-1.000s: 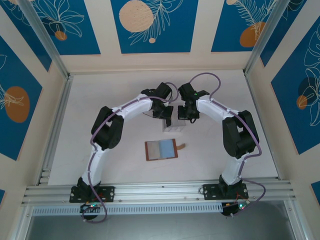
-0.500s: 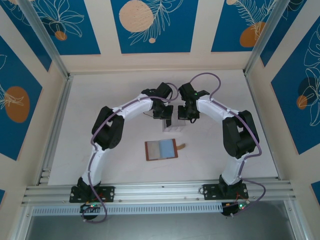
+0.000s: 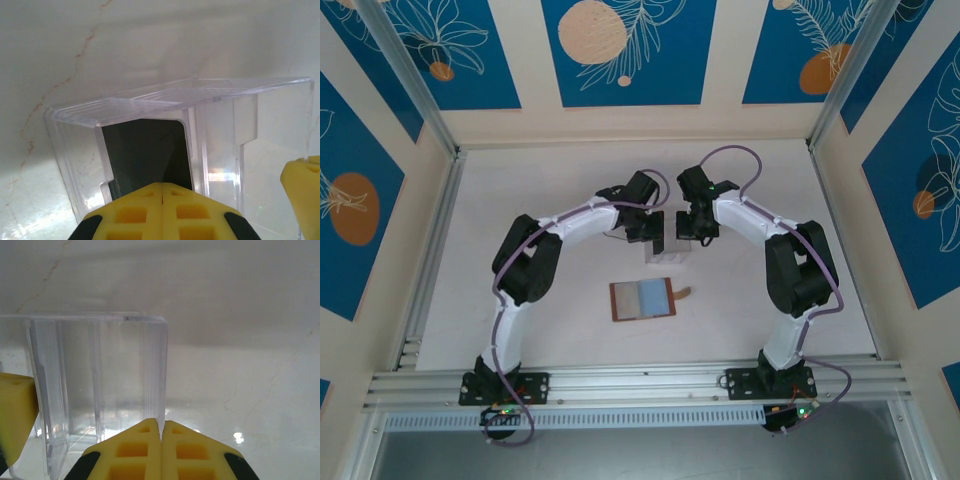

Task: Put the credit cards into the card holder
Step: Pick up the credit card from the storage box.

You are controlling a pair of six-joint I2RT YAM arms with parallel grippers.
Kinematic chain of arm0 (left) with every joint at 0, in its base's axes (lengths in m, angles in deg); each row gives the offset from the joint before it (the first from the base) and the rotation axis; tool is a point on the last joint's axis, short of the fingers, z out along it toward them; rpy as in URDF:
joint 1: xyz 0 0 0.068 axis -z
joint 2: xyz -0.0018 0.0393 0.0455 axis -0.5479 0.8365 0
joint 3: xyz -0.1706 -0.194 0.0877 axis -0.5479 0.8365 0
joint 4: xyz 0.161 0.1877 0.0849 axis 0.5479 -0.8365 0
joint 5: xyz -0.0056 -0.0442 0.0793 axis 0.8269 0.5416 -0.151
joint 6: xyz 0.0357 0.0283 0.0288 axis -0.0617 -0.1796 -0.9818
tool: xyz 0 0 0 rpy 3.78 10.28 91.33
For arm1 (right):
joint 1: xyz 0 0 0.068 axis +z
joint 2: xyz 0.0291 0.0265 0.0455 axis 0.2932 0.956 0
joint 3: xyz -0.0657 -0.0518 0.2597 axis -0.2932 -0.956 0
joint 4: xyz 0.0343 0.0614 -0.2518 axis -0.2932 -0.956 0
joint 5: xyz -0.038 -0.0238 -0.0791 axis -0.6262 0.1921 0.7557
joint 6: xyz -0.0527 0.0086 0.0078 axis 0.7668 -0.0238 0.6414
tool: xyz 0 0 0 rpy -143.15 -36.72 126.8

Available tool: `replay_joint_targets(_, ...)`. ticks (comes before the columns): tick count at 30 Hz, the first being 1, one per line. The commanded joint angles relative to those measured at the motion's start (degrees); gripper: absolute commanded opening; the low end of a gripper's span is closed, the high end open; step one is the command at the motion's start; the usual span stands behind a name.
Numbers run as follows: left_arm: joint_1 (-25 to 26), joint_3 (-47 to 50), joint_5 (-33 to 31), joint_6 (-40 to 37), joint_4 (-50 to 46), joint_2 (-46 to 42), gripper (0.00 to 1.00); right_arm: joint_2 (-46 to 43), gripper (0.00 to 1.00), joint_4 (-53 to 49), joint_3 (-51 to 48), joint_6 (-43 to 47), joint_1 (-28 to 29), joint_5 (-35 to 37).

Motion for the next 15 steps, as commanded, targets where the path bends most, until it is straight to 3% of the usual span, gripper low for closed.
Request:
replay_joint_targets(1,2.2,3.2,7.3,2.4,6.4,0.2,0.00,0.0,0.09,-2.8,-2.8,-0.3,0.7,-2.2)
replay_joint_targets(15,1.1,10.3,10.7,5.8,15.3,-1.7,0.00,-4.0,0.18,-1.4,-3.9,-0.2,-0.1,-3.1)
